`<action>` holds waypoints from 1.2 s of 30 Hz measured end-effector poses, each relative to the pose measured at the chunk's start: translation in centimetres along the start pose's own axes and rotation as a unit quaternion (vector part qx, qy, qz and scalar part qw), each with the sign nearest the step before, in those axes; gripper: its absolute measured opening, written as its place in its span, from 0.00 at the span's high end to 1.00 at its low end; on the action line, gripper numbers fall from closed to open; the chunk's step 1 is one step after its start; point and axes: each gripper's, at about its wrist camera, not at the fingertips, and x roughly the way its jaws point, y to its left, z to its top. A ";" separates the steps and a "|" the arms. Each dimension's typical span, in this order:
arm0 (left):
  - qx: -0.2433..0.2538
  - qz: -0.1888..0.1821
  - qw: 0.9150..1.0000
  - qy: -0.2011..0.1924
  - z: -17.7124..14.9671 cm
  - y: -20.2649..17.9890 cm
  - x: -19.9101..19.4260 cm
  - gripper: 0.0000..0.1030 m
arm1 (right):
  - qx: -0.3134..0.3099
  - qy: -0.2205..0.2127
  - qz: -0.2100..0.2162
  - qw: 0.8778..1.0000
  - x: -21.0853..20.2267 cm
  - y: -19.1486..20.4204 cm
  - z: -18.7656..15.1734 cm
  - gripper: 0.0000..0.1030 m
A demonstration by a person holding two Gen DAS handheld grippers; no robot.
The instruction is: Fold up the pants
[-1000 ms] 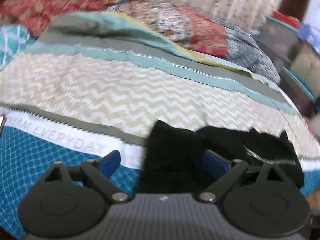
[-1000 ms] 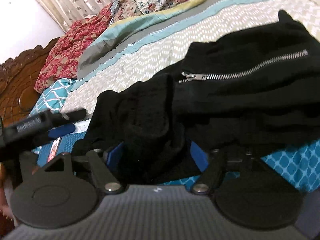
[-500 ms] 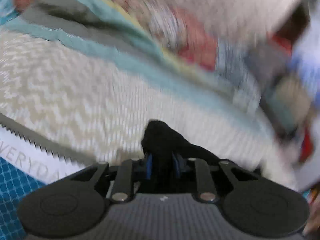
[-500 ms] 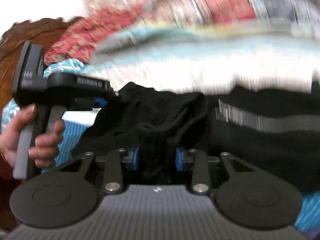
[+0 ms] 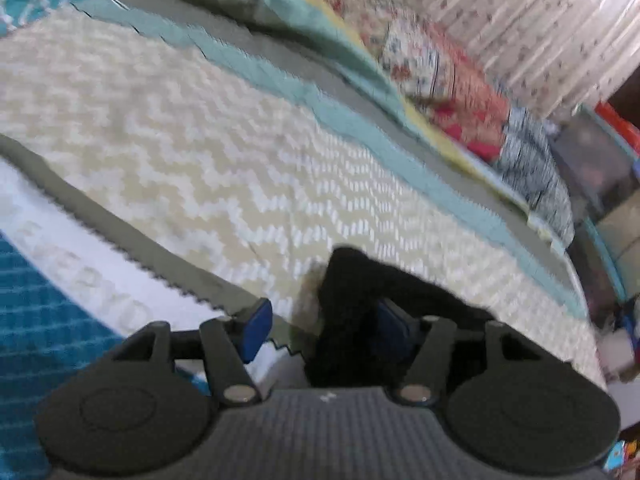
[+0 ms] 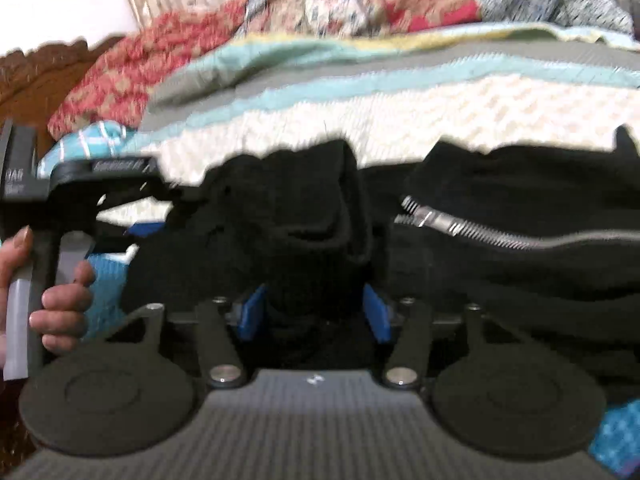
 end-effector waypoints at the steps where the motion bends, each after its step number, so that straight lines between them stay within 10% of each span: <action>1: -0.006 -0.009 1.000 -0.009 0.1 0.1 -1.2 0.46 | -0.004 -0.017 -0.005 1.000 -1.1 0.2 -0.1 0.45; 9: 0.054 -0.114 0.992 0.008 -3.4 -2.9 -4.2 0.55 | -0.060 -0.086 -0.015 0.994 -1.2 2.0 1.9 0.51; 15: 0.117 -0.027 0.991 0.059 -7.2 -3.3 -0.7 0.65 | -0.058 0.027 -0.069 0.996 5.3 0.7 0.7 0.58; 26: 0.120 -0.005 0.991 0.057 -7.3 -3.8 -1.8 0.58 | 0.021 -0.007 -0.022 1.000 0.4 -0.7 0.3 0.43; 36: 0.177 0.056 0.981 0.053 -8.3 -7.6 -3.4 0.41 | 0.097 -0.052 -0.089 0.990 -4.8 -5.4 -1.5 0.41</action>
